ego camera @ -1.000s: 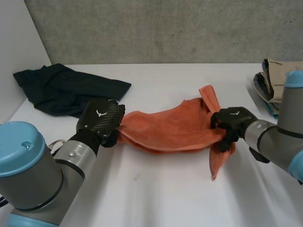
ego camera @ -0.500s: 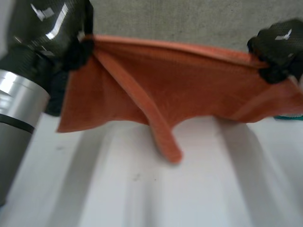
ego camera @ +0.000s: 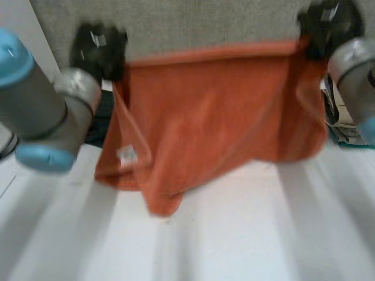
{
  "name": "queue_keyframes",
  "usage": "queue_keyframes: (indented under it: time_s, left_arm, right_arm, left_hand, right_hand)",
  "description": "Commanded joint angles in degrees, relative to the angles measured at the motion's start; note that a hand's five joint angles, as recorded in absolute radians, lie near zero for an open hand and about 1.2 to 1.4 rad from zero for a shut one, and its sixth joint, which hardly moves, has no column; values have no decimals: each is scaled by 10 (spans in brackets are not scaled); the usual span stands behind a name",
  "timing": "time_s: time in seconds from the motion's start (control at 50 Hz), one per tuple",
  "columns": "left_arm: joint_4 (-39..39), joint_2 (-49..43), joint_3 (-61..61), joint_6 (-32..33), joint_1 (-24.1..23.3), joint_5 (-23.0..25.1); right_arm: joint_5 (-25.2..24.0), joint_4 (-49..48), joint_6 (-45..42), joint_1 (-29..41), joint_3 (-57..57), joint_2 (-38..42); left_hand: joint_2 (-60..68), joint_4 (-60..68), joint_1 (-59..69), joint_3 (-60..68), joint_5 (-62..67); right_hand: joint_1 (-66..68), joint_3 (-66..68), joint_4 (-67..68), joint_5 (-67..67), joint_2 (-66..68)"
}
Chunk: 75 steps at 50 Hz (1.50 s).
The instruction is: Fold the laundry.
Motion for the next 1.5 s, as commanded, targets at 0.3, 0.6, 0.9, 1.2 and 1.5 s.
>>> queue_keyframes:
  time_s: [0.3,0.6,0.9,1.2,1.5]
  left_arm:
    - [109,216,-165,15,-6,-2]
    - [141,111,-444,13,9,66]
    - [76,156,-471,-4,82,108]
    - [15,203,-538,-54,241,247]
    - [17,27,-449,-45,248,289]
  right_arm:
    - [-4,-96,28,46,77,-67]
    - [-84,-9,10,28,360,-62]
    - [-85,-12,21,-43,384,-58]
    - [-85,-12,61,-71,362,-41]
    - [-86,-13,60,-71,365,-30]
  left_hand:
    - [114,111,140,116,134]
    - [114,111,140,116,134]
    - [-514,-516,-487,-512,-493]
    - [-235,-237,-208,-233,-214]
    - [-285,-288,-258,-283,-264]
  right_hand:
    - [160,119,114,122,125]
    - [160,119,114,122,125]
    - [160,119,114,122,125]
    - [160,119,114,122,125]
    - [160,119,114,122,125]
